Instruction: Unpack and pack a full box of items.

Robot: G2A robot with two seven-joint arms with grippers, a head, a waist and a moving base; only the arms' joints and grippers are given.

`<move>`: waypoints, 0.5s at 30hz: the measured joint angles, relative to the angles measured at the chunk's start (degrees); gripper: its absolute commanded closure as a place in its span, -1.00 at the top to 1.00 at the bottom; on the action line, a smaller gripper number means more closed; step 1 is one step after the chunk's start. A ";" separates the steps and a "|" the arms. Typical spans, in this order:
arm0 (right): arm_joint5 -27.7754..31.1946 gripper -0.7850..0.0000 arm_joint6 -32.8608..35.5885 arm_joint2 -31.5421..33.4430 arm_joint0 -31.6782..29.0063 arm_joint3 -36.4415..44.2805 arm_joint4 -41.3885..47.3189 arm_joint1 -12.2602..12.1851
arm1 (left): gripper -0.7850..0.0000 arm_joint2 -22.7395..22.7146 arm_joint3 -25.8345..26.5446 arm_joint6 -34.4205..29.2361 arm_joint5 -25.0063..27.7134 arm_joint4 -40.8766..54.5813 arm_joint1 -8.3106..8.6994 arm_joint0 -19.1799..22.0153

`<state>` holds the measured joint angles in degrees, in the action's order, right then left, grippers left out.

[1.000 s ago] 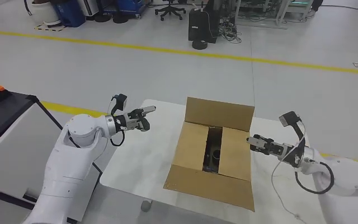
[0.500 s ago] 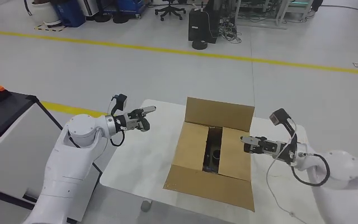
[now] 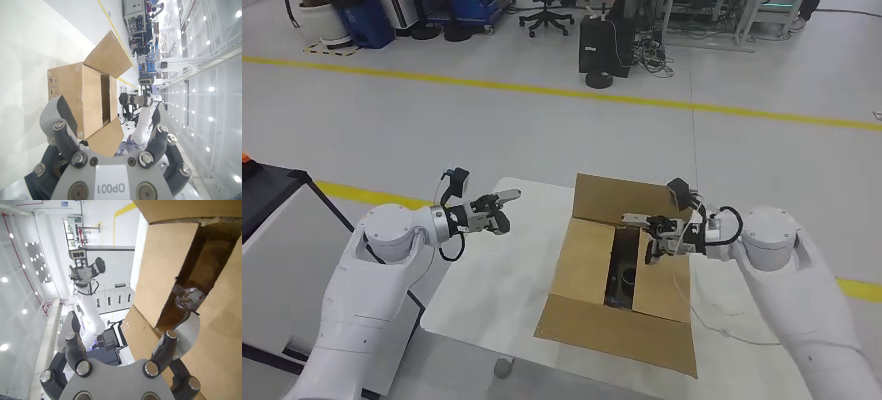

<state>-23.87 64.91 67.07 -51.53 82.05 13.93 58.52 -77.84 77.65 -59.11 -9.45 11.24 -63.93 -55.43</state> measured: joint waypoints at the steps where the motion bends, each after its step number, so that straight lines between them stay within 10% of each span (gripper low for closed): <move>1: -0.58 1.00 -0.43 -0.95 0.59 -0.42 -0.39 0.19 | 1.00 0.00 0.00 0.00 0.00 0.00 0.00 0.00; 15: 2.42 1.00 -5.99 -8.54 2.66 -4.56 -0.47 2.18 | 1.00 0.00 0.00 0.00 0.00 0.00 0.00 0.00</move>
<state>-21.45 58.92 58.53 -48.87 77.49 13.46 60.69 -77.84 77.65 -59.11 -9.45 11.24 -63.93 -55.43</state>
